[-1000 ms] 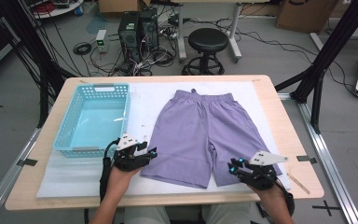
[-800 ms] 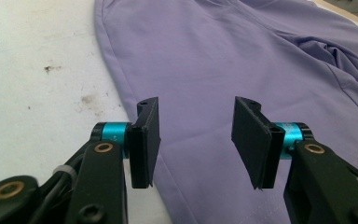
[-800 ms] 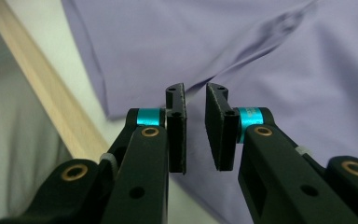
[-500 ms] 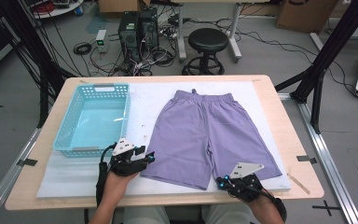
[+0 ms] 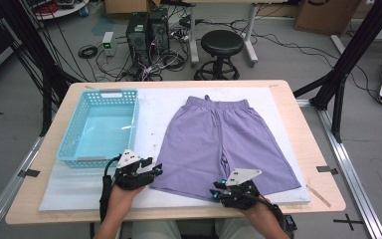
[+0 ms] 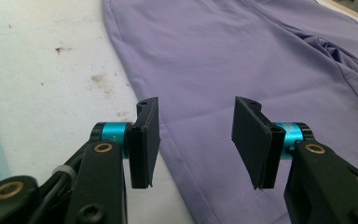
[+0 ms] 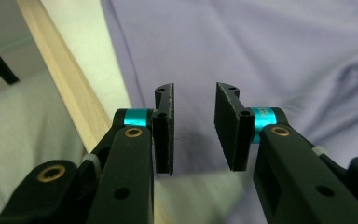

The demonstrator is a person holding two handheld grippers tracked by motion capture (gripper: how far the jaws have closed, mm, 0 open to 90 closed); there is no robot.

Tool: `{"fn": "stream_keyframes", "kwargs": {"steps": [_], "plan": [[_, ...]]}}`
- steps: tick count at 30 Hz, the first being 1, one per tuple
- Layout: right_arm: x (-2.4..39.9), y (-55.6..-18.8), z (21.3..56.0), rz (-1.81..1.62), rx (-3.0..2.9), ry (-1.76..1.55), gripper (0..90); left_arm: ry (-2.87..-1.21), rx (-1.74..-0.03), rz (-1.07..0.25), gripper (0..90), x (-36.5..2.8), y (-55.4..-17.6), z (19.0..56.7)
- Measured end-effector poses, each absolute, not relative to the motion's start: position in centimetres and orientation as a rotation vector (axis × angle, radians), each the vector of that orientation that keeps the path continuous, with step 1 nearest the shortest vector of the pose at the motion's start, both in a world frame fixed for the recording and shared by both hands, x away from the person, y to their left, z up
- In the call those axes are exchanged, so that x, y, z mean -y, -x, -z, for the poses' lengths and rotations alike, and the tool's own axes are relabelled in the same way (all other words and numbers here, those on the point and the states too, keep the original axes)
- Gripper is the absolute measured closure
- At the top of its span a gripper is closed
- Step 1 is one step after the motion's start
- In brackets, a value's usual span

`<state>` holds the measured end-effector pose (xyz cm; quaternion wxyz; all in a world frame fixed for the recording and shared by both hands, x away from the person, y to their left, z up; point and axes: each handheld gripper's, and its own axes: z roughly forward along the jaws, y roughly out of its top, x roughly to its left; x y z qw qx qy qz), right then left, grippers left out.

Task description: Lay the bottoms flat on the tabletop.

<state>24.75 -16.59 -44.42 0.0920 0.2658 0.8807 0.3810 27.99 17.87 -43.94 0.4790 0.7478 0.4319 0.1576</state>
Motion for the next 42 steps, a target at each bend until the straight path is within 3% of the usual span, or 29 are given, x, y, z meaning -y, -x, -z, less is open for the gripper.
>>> {"fn": "stream_keyframes", "kwargs": {"steps": [2,6,9,10,14,19,22,26,29,32,33,36,42], "plan": [[16.4,-24.5,45.0,-1.136,-2.636,-0.775,75.6,-1.825,-1.054,-0.387,51.4,-18.0,-28.0,43.9],[16.2,-24.1,45.0,-1.163,-2.686,-0.717,75.1,-1.822,-1.057,-0.390,51.4,-18.1,-27.9,44.0],[16.1,-23.9,45.0,-1.176,-2.705,-0.696,71.0,-1.824,-1.057,-0.386,51.4,-18.0,-27.9,44.2],[16.4,-24.0,44.8,-1.193,-2.708,-0.708,63.9,-1.822,-1.059,-0.387,51.2,-18.0,-27.8,44.2],[19.5,-24.2,42.8,-1.344,-2.531,-0.829,61.1,-1.819,-1.060,-0.390,50.8,-18.0,-27.8,44.1],[28.2,-25.4,42.1,-1.100,-2.221,-1.155,74.9,-1.801,-1.049,-0.403,50.3,-18.0,-27.8,44.0],[31.4,-25.8,42.9,-0.961,-2.175,-1.258,77.1,-1.796,-1.049,-0.403,50.0,-18.0,-27.9,44.0],[34.3,-25.8,44.5,-0.807,-2.164,-1.347,77.5,-1.789,-1.049,-0.400,49.9,-17.9,-28.0,44.0],[34.9,-24.9,44.6,-0.790,-2.168,-1.326,90.0,-1.787,-1.052,-0.399,49.6,-17.9,-28.2,44.0],[35.4,-24.4,44.5,-0.806,-2.176,-1.370,90.0,-1.786,-1.047,-0.401,49.5,-17.8,-28.2,44.0],[35.8,-24.0,44.4,-0.845,-2.191,-1.383,83.9,-1.791,-1.042,-0.401,49.4,-17.7,-28.2,44.0],[36.5,-23.7,44.2,-0.945,-2.132,-1.391,78.9,-1.789,-1.039,-0.402,48.8,-17.6,-28.2,44.0],[37.0,-23.9,44.9,-0.878,-2.131,-1.396,80.9,-1.771,-1.045,-0.413,48.3,-17.7,-28.4,43.8]]}}
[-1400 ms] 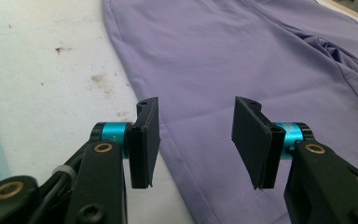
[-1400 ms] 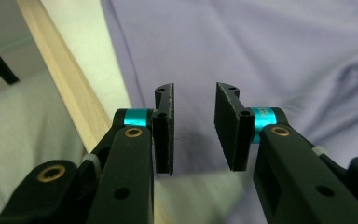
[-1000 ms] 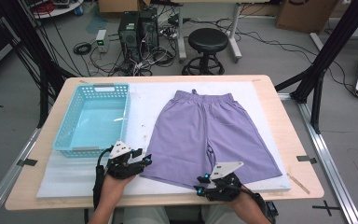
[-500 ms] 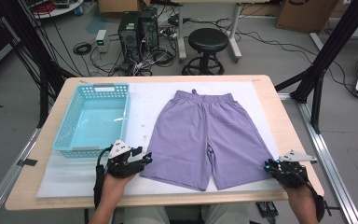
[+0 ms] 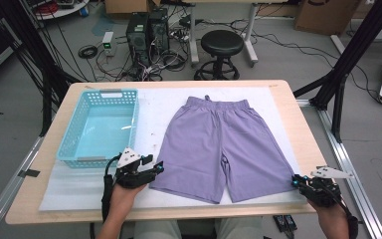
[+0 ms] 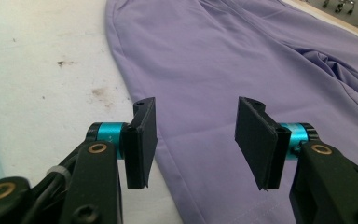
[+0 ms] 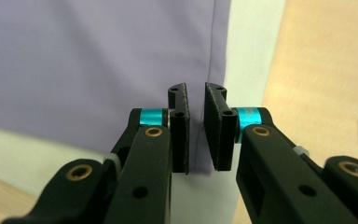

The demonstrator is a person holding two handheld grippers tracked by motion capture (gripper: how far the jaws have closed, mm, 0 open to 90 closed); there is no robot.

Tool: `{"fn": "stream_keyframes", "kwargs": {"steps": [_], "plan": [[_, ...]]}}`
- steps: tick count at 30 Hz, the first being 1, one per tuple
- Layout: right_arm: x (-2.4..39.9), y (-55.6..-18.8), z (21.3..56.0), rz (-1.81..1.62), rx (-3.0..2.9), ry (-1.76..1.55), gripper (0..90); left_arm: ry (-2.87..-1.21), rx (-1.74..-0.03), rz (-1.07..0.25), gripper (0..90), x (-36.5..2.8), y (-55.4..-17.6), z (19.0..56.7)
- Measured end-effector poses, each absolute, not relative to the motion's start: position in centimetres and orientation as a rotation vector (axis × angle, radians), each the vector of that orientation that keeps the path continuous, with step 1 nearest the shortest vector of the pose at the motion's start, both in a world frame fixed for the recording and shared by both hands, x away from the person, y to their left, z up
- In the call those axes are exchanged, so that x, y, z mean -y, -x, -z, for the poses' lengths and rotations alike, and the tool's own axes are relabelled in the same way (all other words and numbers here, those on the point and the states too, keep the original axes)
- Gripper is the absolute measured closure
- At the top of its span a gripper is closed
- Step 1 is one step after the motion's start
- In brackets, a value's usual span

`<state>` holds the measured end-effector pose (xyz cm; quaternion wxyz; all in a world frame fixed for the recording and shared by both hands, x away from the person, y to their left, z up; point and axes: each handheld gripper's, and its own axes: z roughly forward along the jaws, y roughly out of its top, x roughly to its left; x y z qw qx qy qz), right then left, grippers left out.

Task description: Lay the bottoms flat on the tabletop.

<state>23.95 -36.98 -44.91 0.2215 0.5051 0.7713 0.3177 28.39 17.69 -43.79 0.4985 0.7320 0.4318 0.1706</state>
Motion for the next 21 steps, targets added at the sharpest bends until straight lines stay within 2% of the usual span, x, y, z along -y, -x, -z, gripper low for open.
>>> {"fn": "stream_keyframes", "kwargs": {"steps": [3,5,6,8,9,10,11,12,15,18,21], "plan": [[37.0,-23.6,44.8,-0.875,-2.140,-1.385,80.7,-1.764,-1.045,-0.418,48.3,-17.8,-28.6,43.7],[37.1,-23.6,44.3,-0.925,-2.159,-1.386,75.2,-1.758,-1.042,-0.423,47.7,-17.9,-28.8,43.7],[37.1,-23.6,44.3,-0.925,-2.159,-1.386,75.2,-1.753,-1.043,-0.424,47.7,-17.9,-28.8,43.7],[37.0,-23.7,43.7,-1.000,-2.123,-1.384,67.7,-1.747,-1.040,-0.428,45.6,-17.9,-28.8,43.7],[36.5,-24.1,43.0,-1.052,-2.091,-1.374,58.0,-1.743,-1.032,-0.433,43.4,-17.8,-28.7,43.7],[36.5,-24.1,43.0,-1.052,-2.091,-1.374,58.0,-1.739,-1.022,-0.435,43.4,-17.8,-28.6,43.6],[35.9,-24.6,42.3,-1.091,-2.073,-1.348,51.9,-1.733,-1.018,-0.439,39.8,-17.8,-28.5,43.6],[35.9,-24.6,42.3,-1.091,-2.073,-1.348,51.9,-1.728,-1.013,-0.443,39.8,-17.7,-28.5,43.5],[34.5,-25.7,41.4,-1.117,-2.065,-1.306,40.3,-1.703,-1.012,-0.436,31.1,-17.7,-28.5,43.3],[33.2,-27.1,40.9,-1.113,-2.032,-1.298,20.8,-1.703,-0.988,-0.447,24.0,-17.4,-28.4,43.1],[32.2,-27.9,40.9,-1.129,-2.030,-1.280,20.7,-1.706,-0.984,-0.456,23.8,-17.3,-28.4,43.0]]}}
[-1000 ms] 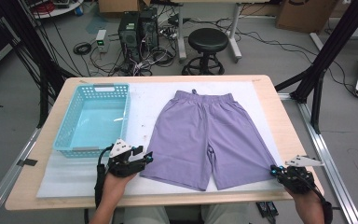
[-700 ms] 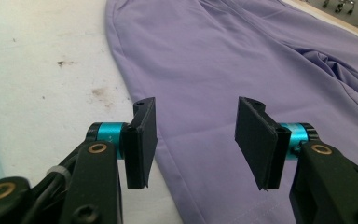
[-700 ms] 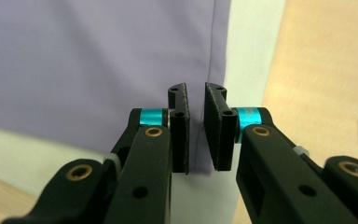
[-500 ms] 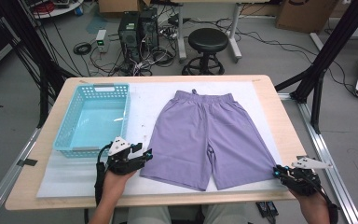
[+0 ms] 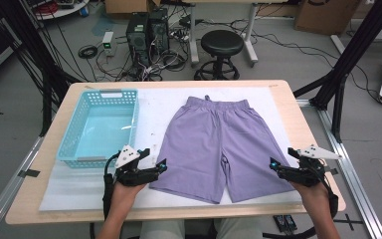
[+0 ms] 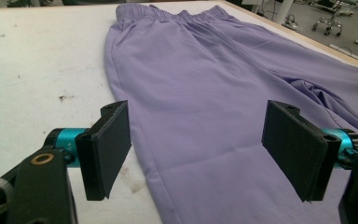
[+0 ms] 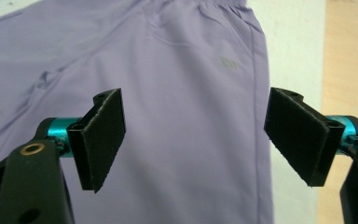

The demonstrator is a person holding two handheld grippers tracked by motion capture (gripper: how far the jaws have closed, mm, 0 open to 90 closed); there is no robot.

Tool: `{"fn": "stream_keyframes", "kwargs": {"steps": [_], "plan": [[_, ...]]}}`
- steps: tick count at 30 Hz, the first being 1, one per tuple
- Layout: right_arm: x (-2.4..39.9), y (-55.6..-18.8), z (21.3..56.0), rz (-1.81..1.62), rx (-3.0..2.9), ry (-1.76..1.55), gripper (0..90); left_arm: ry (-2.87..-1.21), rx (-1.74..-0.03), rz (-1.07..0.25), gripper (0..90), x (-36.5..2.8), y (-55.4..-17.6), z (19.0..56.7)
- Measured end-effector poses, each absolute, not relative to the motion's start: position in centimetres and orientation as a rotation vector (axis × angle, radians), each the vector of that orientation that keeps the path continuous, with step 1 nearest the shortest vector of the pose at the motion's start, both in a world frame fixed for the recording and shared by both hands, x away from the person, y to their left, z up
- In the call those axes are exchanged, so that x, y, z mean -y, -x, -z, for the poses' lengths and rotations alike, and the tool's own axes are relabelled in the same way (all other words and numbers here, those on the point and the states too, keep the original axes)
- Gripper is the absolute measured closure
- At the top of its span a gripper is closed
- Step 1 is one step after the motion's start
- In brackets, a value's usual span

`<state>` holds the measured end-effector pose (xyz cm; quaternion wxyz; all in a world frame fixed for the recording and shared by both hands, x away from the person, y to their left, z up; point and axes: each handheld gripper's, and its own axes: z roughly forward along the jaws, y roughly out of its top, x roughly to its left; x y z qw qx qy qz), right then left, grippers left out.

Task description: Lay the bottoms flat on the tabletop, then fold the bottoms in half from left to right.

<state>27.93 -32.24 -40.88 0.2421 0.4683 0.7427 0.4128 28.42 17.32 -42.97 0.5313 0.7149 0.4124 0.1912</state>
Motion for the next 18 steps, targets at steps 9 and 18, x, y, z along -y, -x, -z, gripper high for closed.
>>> {"fn": "stream_keyframes", "kwargs": {"steps": [9,18], "plan": [[31.97,-27.89,41.37,-1.129,-2.054,-1.263,20.6,-1.722,-0.990,-0.453,25.3,-17.54,-28.13,43.21],[32.23,-27.56,41.38,-1.146,-2.036,-1.280,20.6,-1.742,-0.984,-0.424,29.6,-17.62,-27.52,43.54]]}}
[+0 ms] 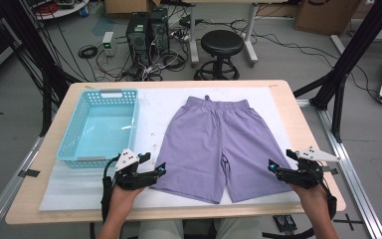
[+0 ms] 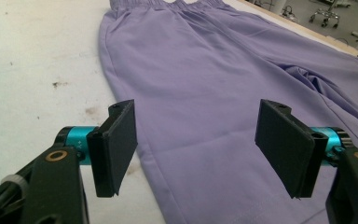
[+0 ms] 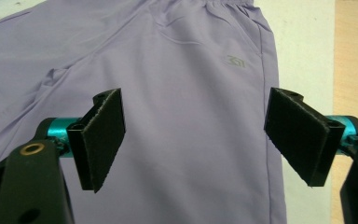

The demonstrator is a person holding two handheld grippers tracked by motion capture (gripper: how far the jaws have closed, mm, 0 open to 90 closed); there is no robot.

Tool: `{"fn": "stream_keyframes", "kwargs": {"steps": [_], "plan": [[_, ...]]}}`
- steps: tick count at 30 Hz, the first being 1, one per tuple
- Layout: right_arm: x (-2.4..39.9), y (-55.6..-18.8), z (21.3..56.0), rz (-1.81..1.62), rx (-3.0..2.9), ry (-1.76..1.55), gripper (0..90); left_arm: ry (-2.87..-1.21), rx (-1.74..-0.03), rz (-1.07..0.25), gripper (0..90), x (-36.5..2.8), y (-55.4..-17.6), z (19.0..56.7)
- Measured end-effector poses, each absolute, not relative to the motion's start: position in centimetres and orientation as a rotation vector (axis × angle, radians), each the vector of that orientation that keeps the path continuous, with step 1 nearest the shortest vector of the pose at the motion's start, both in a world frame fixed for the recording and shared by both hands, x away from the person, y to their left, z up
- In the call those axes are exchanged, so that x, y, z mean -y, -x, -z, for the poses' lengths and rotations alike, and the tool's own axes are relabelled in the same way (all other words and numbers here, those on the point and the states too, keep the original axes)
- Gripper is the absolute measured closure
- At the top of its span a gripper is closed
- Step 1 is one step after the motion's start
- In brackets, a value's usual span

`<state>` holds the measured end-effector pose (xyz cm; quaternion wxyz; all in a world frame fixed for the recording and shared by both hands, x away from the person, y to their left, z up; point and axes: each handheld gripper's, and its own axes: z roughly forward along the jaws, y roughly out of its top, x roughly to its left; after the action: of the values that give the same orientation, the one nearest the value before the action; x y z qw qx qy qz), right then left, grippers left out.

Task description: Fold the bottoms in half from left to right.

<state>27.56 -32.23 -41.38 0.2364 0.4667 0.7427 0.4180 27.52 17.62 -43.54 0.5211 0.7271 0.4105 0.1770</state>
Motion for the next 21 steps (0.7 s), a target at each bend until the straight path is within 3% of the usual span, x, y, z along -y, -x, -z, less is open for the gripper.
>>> {"fn": "stream_keyframes", "kwargs": {"steps": [7,10,15,17,20,21], "plan": [[31.9,-27.5,41.5,-1.154,-2.048,-1.279,20.7,-1.763,-1.016,-0.408,30.7,-17.8,-27.4,44.4],[31.8,-27.6,41.8,-1.168,-2.041,-1.309,20.7,-1.782,-1.050,-0.404,24.0,-17.6,-27.3,44.7],[31.6,-27.5,42.0,-1.164,-2.063,-1.290,20.7,-1.811,-1.083,-0.433,24.0,-17.3,-26.7,45.0],[31.6,-27.4,42.0,-1.168,-2.066,-1.289,20.7,-1.827,-1.091,-0.434,27.7,-17.2,-26.5,45.1],[31.9,-27.4,42.0,-1.172,-2.066,-1.292,20.8,-1.870,-1.095,-0.430,40.8,-17.1,-26.3,45.4],[31.9,-27.4,42.0,-1.172,-2.066,-1.292,20.8,-1.883,-1.098,-0.432,40.8,-17.0,-26.2,45.4]]}}
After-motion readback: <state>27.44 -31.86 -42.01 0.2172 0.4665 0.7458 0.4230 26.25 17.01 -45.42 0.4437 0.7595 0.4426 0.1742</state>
